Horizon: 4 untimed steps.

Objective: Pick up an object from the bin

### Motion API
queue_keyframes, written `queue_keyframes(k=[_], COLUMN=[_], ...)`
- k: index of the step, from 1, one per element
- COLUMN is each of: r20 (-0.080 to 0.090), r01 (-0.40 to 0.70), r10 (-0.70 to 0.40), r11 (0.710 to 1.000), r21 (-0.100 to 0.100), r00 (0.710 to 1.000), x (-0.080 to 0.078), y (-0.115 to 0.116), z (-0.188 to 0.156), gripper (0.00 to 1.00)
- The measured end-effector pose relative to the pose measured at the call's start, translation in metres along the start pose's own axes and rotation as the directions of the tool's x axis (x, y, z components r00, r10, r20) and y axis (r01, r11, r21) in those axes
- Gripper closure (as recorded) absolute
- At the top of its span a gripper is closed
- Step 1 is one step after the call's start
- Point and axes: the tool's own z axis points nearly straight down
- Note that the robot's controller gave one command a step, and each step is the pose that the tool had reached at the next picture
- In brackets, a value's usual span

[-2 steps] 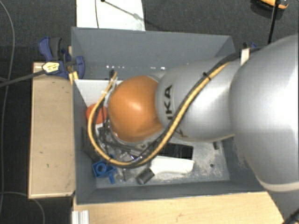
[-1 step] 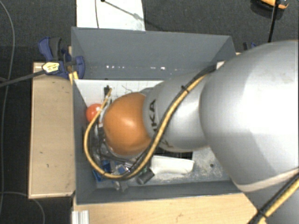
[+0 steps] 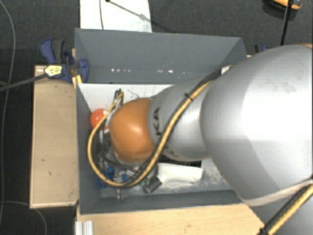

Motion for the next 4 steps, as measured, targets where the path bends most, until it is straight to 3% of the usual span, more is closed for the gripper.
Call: queue_keyframes(k=[2,3,4], r20=[0.000,-0.011,-0.005], r01=[-0.038,-0.027,-0.023], r10=[0.038,0.027,0.023], r11=[0.999,1.000,1.000], r21=[-0.001,-0.001,-0.001], r00=[0.999,1.000,1.000], x=[0.001,0.004,0.003], y=[0.000,0.001,0.001], z=[-0.004,-0.019,-0.040], gripper=[1.00,1.00,1.00])
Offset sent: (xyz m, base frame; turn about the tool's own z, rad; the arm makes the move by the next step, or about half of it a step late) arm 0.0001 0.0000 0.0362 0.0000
